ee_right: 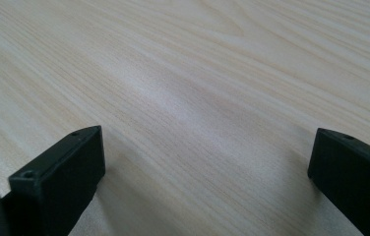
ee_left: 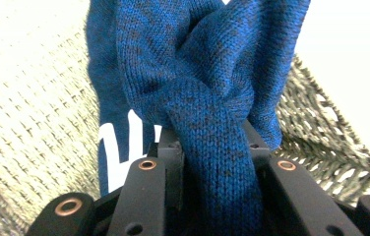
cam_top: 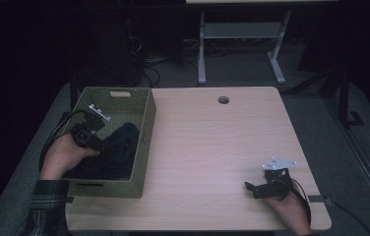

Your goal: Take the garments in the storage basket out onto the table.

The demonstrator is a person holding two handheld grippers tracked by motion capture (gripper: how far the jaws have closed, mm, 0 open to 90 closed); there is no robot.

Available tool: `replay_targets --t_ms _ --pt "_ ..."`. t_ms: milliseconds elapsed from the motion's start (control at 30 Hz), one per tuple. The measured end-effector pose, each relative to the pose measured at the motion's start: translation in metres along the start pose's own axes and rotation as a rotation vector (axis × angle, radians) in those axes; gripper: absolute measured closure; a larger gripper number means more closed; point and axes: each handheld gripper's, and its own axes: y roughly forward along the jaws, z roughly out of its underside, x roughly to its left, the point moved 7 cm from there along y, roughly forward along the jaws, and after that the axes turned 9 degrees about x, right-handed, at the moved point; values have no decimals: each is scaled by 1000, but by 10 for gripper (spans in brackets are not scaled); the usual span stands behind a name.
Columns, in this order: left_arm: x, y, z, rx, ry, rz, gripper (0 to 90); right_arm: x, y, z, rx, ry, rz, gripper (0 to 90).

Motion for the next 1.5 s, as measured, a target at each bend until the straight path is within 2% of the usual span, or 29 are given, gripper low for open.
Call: replay_targets --t_ms 767,1200,1500 --pt "-7 -74 -19 -74 19 -79 711 0 0 0 -1 0 0 4" --pt "-12 -96 -25 -109 33 -84 711 0 0 0 -1 0 1 4" --pt "-23 -114 -36 -143 63 -78 711 0 0 0 -1 0 1 4"
